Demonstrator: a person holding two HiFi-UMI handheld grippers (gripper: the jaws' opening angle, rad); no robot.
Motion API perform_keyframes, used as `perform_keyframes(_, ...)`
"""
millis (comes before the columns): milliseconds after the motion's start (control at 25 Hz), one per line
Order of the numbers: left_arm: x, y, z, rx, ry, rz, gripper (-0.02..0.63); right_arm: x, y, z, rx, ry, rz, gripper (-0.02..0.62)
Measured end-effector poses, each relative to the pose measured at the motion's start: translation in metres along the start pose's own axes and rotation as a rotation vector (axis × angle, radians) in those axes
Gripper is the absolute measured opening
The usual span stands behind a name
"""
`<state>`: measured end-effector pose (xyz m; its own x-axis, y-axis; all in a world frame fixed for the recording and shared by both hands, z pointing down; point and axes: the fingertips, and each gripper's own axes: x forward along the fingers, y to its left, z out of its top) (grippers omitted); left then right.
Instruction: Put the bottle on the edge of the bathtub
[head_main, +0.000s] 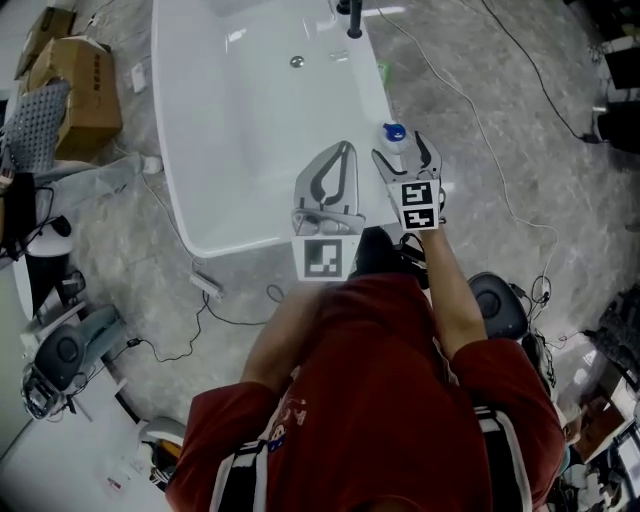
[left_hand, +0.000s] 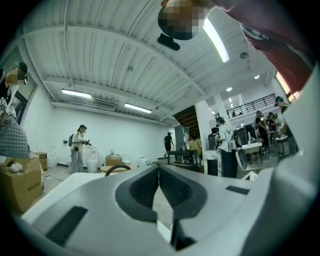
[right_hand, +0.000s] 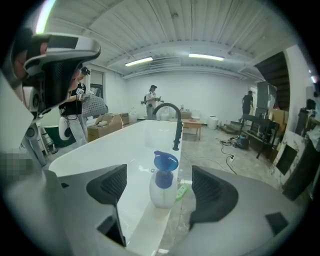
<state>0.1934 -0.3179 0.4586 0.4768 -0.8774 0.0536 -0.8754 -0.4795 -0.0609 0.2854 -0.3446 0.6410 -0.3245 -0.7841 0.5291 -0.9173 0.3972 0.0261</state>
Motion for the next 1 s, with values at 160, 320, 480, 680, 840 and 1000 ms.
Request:
perform_keyframes(160, -0.006, 0.006, 0.003, -0.048, -0.048, 0.002, 0.015, -0.013, 0.007, 0.011, 0.01, -0.026, -0.02, 0.393)
perform_keyframes(320, -0.004, 0.009, 0.005, -0.036, -0.071, -0.029, 0.015, -0.024, 0.007, 0.028, 0.019, -0.065, -0.04, 0.393)
perform_keyframes(480, -0.001, 0.017, 0.009, -0.043, -0.087, -0.045, 0.015, -0.036, 0.008, 0.051, 0.032, -0.108, -0.064, 0.393)
perform_keyframes(680, 0.002, 0.023, 0.019, -0.039, -0.115, -0.066, 0.015, -0.06, 0.003, 0.089, 0.032, -0.197, -0.096, 0.393)
perform_keyframes(840, 0.01, 0.029, 0.022, -0.04, -0.121, -0.089, 0.015, -0.08, -0.009, 0.122, 0.042, -0.28, -0.145, 0.393)
perform_keyframes(1000, 0.019, 0.033, 0.028, -0.05, -0.144, -0.117, 0.015, -0.102, -0.022, 0.16, 0.029, -0.38, -0.206, 0.393)
